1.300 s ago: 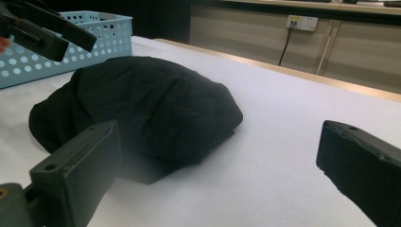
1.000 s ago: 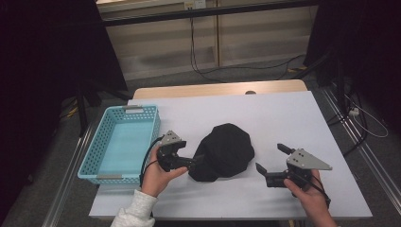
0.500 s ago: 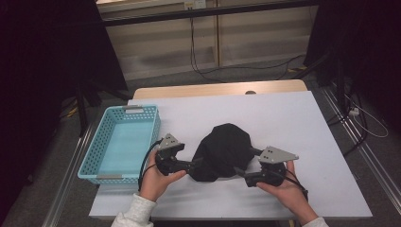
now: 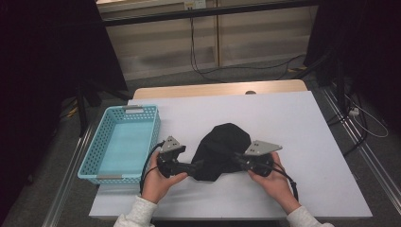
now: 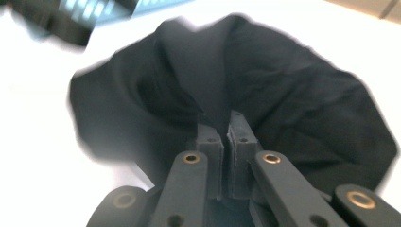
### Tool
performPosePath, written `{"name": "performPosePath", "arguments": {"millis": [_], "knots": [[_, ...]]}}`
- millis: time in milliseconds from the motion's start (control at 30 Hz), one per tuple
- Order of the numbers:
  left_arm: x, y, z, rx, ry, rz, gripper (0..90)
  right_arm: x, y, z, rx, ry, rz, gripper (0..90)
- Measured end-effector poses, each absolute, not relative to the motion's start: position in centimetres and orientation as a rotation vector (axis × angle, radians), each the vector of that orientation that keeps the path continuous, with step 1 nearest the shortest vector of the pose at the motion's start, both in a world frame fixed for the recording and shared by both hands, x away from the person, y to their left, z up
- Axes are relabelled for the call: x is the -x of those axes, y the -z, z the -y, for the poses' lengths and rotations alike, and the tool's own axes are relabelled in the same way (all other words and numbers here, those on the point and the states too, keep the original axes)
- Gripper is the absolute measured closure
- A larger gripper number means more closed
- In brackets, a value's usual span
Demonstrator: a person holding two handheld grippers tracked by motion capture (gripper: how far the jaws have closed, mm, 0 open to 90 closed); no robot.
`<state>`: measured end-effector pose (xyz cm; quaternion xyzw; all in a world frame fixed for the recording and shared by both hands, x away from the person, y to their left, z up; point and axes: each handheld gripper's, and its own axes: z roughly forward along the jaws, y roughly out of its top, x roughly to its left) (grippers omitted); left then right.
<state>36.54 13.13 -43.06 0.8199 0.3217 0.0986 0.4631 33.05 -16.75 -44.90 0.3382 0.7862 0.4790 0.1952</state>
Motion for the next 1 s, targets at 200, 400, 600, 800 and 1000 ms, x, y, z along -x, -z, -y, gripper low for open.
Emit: {"name": "performPosePath", "arguments": {"millis": [200,400,600,800,1000], "knots": [[-36.5,43.5,-12.5,-2.018,-0.222,-0.782,10.8,-33.4,43.2,20.6,-1.072,-1.397,-2.015,86.9],[-36.6,44.2,-11.7,-2.04,-0.206,-0.775,11.6,-33.3,43.9,23.2,-1.168,-1.346,-1.98,86.8],[-36.6,44.5,-11.1,-2.055,-0.2,-0.752,13.1,-32.8,44.1,24.7,-1.221,-1.329,-1.943,86.7],[-36.4,45.1,-10.3,-2.065,-0.185,-0.728,16.2,-32.7,44.1,25.6,-1.248,-1.328,-1.923,86.6],[-36.1,45.6,-9.3,-2.089,-0.196,-0.691,21.7,-32.6,44.1,25.3,-1.217,-1.335,-1.936,86.4]]}}
